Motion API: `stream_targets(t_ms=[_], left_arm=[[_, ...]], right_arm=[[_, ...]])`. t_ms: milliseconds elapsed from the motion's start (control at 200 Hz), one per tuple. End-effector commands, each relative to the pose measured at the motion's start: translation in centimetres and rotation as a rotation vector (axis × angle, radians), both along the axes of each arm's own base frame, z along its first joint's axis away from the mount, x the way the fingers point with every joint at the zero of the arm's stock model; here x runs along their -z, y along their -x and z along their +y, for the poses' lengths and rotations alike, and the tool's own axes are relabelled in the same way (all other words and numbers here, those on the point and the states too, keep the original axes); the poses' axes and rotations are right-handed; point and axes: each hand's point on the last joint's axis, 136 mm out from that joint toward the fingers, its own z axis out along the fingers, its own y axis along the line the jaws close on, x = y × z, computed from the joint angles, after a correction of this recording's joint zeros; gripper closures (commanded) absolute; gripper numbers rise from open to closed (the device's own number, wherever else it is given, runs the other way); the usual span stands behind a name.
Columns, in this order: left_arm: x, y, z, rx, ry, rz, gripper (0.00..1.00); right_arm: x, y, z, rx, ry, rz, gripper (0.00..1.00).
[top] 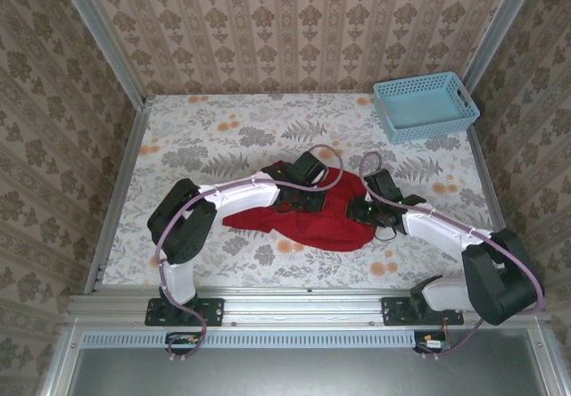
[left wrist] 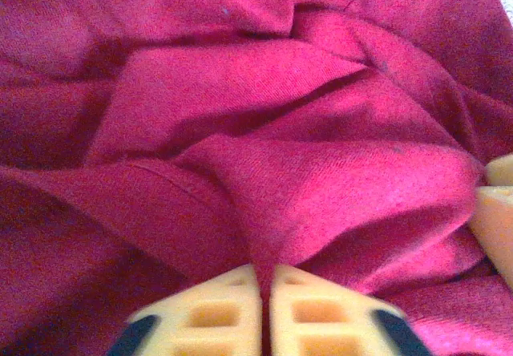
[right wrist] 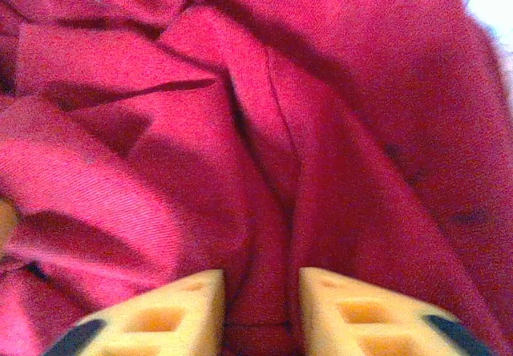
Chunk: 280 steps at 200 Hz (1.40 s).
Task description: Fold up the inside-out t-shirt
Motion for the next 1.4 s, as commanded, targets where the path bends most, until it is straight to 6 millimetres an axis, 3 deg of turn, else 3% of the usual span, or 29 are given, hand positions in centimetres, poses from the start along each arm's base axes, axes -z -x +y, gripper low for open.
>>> stream_targets(t_ms=[0, 65, 245, 385, 465, 510, 565, 675, 800, 910, 965, 1065, 1115, 1250, 1395], left_arm=[[-4.3, -1.5, 0.8, -0.013, 0.074, -0.067, 1.00], [-6.6, -2.0, 1.2, -0.011, 0.096, -0.122, 1.00], [-13.8, -2.5, 3.3, -0.030, 0.199, -0.278, 1.00], [-18.4, -2.0, 5.8, -0.060, 0.285, -0.399, 1.00], [-19.9, -1.8, 8.1, -0.109, 0.313, -0.468, 1.00], [-19.7, -2.0, 9.7, -0.153, 0.303, -0.469, 1.00], [-18.1, -2.5, 11.8, -0.212, 0.274, -0.428, 1.00], [-12.8, -2.9, 15.6, -0.319, 0.232, -0.293, 1.00], [-7.2, -1.9, 17.3, -0.358, 0.206, -0.156, 1.00], [-4.1, -1.2, 18.4, -0.384, 0.173, -0.097, 1.00], [-3.6, -1.1, 18.8, -0.400, 0.181, -0.085, 1.00], [-3.8, -1.3, 18.7, -0.398, 0.213, -0.084, 1.00], [-4.3, -1.4, 18.2, -0.379, 0.235, -0.086, 1.00], [-5.6, -1.6, 16.8, -0.332, 0.285, -0.099, 1.00], [-6.6, -1.3, 15.3, -0.276, 0.303, -0.113, 1.00]], right_arm=[[-2.6, -1.3, 2.2, -0.069, -0.087, -0.043, 0.89], [-4.5, -2.1, 2.0, -0.067, -0.070, -0.094, 1.00], [-12.4, -3.2, 1.9, -0.078, -0.095, -0.320, 1.00], [-18.3, -2.1, 2.1, -0.139, -0.111, -0.512, 1.00], [-19.9, -0.9, 2.2, -0.177, -0.087, -0.603, 1.00], [-19.7, -0.2, 2.3, -0.191, -0.076, -0.616, 1.00], [-18.6, 0.5, 2.6, -0.208, -0.071, -0.610, 1.00], [-13.6, 2.3, 3.9, -0.252, -0.053, -0.534, 1.00], [-7.0, 5.1, 5.9, -0.329, -0.009, -0.408, 1.00], [-3.5, 6.3, 5.0, -0.315, 0.091, -0.322, 1.00], [-3.3, 6.3, 4.3, -0.301, 0.126, -0.318, 0.97], [-5.1, 5.7, 3.6, -0.295, 0.163, -0.376, 0.67], [-6.7, 5.3, 3.6, -0.299, 0.171, -0.414, 0.59], [-10.0, 4.1, 4.8, -0.320, 0.163, -0.467, 0.50], [-9.0, 3.3, 7.9, -0.397, 0.135, -0.391, 0.42]])
